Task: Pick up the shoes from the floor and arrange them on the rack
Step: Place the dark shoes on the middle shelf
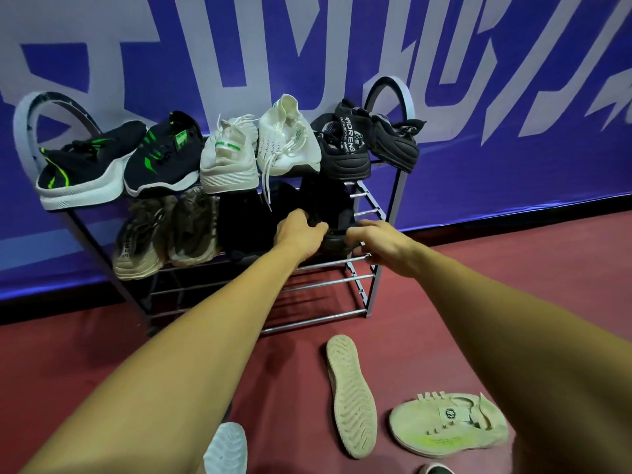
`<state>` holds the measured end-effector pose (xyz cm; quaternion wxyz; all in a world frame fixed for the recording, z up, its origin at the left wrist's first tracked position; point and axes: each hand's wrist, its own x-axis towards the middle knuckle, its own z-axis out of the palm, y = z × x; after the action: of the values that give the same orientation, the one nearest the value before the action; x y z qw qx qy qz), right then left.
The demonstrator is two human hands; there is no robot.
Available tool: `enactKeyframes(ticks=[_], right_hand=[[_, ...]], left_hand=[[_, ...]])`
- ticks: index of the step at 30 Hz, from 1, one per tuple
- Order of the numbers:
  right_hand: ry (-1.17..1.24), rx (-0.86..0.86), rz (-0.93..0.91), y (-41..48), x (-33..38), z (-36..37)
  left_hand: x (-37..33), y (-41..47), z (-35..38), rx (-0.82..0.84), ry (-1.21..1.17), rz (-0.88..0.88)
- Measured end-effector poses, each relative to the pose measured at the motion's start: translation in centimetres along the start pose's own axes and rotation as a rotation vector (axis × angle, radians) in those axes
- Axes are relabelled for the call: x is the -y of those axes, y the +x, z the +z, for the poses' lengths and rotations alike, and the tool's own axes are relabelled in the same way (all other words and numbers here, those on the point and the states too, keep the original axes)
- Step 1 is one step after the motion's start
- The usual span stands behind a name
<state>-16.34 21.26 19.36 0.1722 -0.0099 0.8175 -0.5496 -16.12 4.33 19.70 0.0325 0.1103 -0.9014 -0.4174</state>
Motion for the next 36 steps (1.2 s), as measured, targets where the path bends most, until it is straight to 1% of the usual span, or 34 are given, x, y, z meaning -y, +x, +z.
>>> enactKeyframes(ticks=[4, 7, 10, 13, 16, 19, 22, 26, 30, 32, 36], right_hand=[[0.095, -0.126, -0.024, 1.3, 1.0, 0.3], [0.048, -0.224, -0.006, 2.0, 0.7, 0.8], [0.048, -0.19, -0.028, 1.9, 0.4, 1.1], [0.072, -0.135, -0.101, 1.7, 0.3, 0.7], [0.023, -0.158, -0.128, 1.5, 0.2, 0.2], [-0.062, -0.123, -0.116, 1.6, -0.2, 0.6], [-0.118, -0.188, -0.125, 2.0, -0.3, 1.2], [-0.208, -0.229, -0.103, 1.6, 0.0, 1.2], [-0.343, -0.254, -0.021, 0.5, -0.1, 1.6], [-0.381, -0.248, 0.02, -0.1, -0.3, 2.3], [-0.451, -0.214, 0.029, -1.8, -0.8, 4.8]], left_hand=[[-0.1, 0.7, 0.1, 0.036, -0.015, 0.066], [-0.3, 1.1, 0.4, 0.083, 0.082, 0.122], [-0.1, 1.7, 0.9, 0.099, 0.183, 0.167], [0.2, 2.4, 1.1, 0.092, 0.202, 0.167], [0.5, 2.8, 0.9, 0.099, 0.216, 0.147], [0.7, 2.8, 1.1, 0.098, 0.293, 0.171], [0.6, 2.3, 1.1, 0.115, 0.376, 0.201], [0.7, 1.4, 0.4, 0.196, 0.366, 0.21], [1.1, -0.1, -0.7, 0.245, 0.36, 0.222], [1.3, -0.9, -1.5, 0.228, 0.348, 0.237], [2.2, -2.6, -3.6, 0.178, 0.364, 0.246]])
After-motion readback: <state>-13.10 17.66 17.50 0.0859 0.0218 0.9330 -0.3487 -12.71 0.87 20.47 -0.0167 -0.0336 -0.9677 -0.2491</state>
